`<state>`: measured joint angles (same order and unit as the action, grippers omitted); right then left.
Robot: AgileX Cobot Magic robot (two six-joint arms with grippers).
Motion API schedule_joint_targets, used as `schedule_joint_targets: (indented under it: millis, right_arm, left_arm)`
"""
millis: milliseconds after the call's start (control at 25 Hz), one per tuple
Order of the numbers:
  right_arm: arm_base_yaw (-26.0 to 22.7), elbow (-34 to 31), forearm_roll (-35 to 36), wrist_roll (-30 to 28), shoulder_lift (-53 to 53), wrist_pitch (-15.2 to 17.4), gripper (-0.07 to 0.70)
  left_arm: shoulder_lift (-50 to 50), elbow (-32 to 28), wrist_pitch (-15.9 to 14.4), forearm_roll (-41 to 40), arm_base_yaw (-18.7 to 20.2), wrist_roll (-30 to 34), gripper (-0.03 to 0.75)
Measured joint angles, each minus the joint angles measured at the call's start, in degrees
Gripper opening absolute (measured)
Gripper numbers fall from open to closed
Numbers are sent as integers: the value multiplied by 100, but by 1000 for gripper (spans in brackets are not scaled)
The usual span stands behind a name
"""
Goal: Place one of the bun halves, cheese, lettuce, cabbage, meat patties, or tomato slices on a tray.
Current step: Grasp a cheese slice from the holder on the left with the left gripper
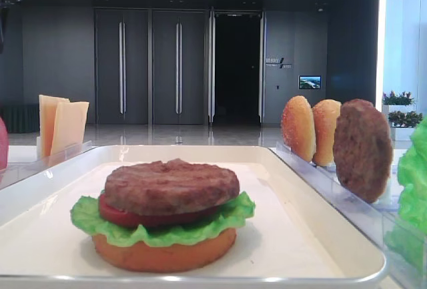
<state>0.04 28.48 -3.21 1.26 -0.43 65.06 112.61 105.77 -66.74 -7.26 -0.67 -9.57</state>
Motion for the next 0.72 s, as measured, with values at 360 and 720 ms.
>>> schedule_joint_targets:
  millis: [360,720]
  right_arm:
    - [0,0,0,0,0,0,556]
    - [0,0,0,0,0,0,556]
  left_arm:
    - [0,27,-39,-70,0,4,610]
    - [0,27,-133,-190,317,4,610]
